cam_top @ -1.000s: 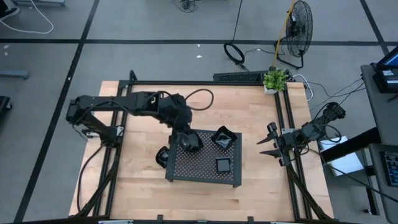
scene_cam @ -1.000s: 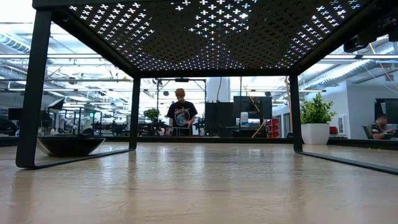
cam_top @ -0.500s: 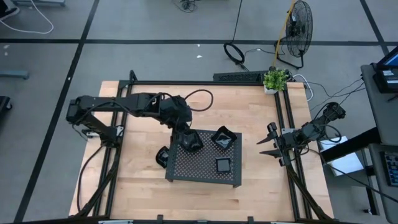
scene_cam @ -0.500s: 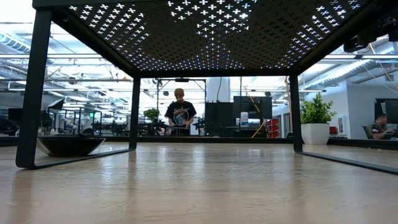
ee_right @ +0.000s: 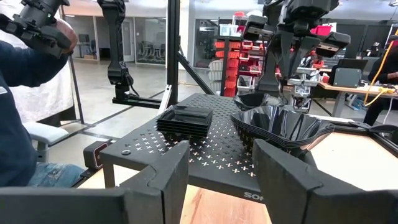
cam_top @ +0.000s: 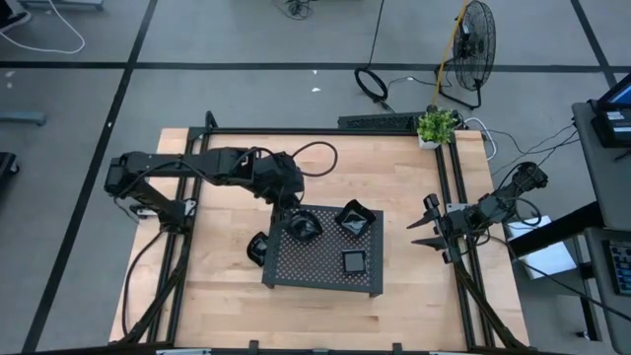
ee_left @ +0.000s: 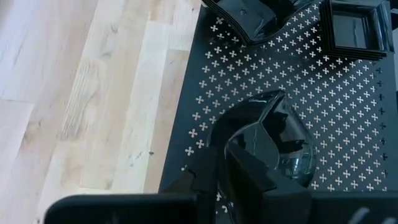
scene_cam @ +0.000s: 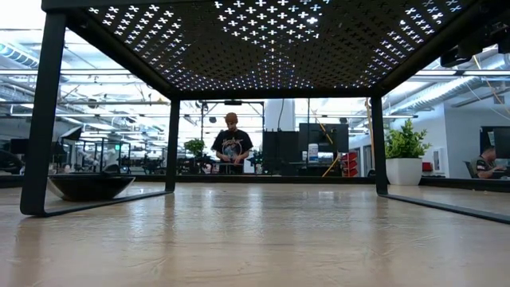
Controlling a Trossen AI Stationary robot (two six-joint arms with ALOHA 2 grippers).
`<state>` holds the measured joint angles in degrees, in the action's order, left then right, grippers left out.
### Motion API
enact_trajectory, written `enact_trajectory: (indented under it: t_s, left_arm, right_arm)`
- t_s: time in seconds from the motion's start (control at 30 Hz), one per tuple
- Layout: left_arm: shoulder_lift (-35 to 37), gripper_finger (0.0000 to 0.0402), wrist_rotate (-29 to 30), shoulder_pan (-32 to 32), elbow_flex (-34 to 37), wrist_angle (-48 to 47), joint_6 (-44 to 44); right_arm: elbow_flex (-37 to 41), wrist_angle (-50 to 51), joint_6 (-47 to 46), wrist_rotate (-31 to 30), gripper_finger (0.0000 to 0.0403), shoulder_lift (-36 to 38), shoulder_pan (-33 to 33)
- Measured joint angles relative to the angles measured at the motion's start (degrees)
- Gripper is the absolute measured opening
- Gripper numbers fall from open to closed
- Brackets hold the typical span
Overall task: Pick & Place Mini shaped plates
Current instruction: Stack the black leaf-shaped plate on top of the black leaf-shaped plates on the shelf
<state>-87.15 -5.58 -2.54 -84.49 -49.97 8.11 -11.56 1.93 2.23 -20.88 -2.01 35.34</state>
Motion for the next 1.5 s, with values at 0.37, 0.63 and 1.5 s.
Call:
enact_trajectory:
  t_s: [0.37,0.63,1.5]
  left_arm:
    - [8.06,0.005,19.27,1.53,0.99,-28.06,30.43]
    - [12.11,0.016,17.71,9.87,21.29,-22.89,55.57]
    - [12.13,0.0171,11.27,23.77,49.77,18.33,84.01]
  right_arm:
    - [0.0,-0.07,-0.01,0.0,0.0165,-0.01,0.0]
    - [-0.01,-0.01,-0.01,0.0,0.0165,0.0,0.01]
    - [-0.01,0.0,0.01,-0.01,0.0165,0.01,0.0]
